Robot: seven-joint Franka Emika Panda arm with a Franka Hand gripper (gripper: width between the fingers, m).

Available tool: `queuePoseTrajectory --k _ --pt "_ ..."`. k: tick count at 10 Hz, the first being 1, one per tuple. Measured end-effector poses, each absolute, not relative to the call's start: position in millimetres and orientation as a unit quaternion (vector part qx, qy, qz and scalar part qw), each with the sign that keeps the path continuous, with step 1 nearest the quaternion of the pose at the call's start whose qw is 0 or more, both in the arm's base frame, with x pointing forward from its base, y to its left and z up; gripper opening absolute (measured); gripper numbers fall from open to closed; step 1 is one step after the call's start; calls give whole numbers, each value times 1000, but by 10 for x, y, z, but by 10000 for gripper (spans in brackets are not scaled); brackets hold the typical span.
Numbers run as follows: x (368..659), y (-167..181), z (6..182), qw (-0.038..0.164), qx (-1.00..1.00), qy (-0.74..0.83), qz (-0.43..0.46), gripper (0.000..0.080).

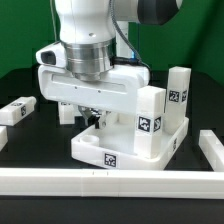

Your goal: Assemble desk

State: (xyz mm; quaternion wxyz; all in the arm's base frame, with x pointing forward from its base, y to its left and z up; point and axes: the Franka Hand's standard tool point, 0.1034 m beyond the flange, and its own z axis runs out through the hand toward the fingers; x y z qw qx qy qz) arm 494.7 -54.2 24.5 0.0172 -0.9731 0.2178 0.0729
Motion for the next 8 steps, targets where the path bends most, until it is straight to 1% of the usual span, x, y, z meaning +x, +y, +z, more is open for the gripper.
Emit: queuePoseTrajectory --k 1,5,8 --pt "4947 -542 244 20 -981 180 72 63" --pt "5084 -419 227 19 -996 63 67 62" --pt "5125 -413 225 19 -997 -29 64 62"
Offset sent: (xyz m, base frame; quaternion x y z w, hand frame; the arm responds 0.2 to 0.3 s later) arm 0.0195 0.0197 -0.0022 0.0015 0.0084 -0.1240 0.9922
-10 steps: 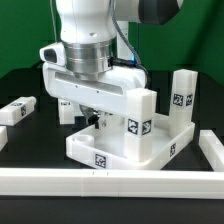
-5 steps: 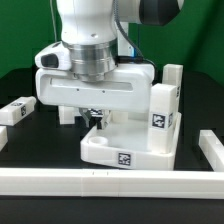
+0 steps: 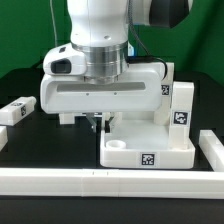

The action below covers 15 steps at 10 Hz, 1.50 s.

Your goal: Assemble desk

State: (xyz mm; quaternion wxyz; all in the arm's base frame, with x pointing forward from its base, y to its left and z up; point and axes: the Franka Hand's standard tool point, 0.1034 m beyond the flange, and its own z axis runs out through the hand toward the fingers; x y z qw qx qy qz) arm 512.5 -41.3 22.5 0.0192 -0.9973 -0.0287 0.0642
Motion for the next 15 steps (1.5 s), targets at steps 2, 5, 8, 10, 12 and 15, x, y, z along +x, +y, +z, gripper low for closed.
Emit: queuePoseTrajectory --k 2,5,8,10,12,15 --pt "5122 -433 225 19 -994 -89 65 62" --pt "5138 -395 226 16 -990 -127 66 62" --pt "5306 -291 229 14 -989 -136 57 62" --pt "5403 -296 253 10 -987 -152 53 62" --pt "5382 -309 239 10 -982 -181 55 62" --pt "5395 -333 245 7 -961 -270 57 62"
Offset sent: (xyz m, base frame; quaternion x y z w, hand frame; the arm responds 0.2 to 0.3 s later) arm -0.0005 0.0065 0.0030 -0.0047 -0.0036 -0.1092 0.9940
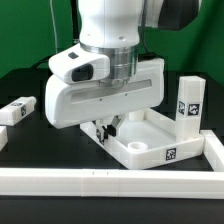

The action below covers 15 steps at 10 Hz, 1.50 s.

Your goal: Assemble desk

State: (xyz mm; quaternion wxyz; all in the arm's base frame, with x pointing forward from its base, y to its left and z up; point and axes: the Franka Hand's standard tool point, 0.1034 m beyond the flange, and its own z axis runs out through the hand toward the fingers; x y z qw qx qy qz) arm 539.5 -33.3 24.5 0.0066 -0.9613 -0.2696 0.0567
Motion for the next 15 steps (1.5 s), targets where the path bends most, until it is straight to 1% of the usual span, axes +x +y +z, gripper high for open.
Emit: queuePoseTrajectory --k 4,6,10,14,15 --pt "5613 -245 237 -10 -924 -380 54 62" --pt "5693 -200 258 -20 -878 -475 59 62" --pt "5693 -270 260 -25 -810 -581 71 61" --pt "5882 -20 265 -41 -731 -677 76 61" --pt "5932 83 269 -38 -732 -676 75 61"
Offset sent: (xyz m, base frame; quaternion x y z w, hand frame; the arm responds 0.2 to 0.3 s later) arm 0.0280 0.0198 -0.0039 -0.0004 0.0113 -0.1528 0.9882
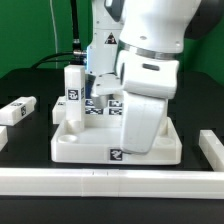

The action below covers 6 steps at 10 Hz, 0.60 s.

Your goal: Assemble desk

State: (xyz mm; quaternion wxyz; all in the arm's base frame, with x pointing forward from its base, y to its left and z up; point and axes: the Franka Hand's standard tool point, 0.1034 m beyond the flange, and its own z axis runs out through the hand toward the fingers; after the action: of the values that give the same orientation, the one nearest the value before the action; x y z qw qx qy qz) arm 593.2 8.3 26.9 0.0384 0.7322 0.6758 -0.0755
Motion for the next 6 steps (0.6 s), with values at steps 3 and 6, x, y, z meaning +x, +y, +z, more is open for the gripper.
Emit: queuePoseTrajectory --k 3,6 --pt "6095 219 247 40 725 684 -78 61" --pt "6198 275 248 43 725 683 -84 61"
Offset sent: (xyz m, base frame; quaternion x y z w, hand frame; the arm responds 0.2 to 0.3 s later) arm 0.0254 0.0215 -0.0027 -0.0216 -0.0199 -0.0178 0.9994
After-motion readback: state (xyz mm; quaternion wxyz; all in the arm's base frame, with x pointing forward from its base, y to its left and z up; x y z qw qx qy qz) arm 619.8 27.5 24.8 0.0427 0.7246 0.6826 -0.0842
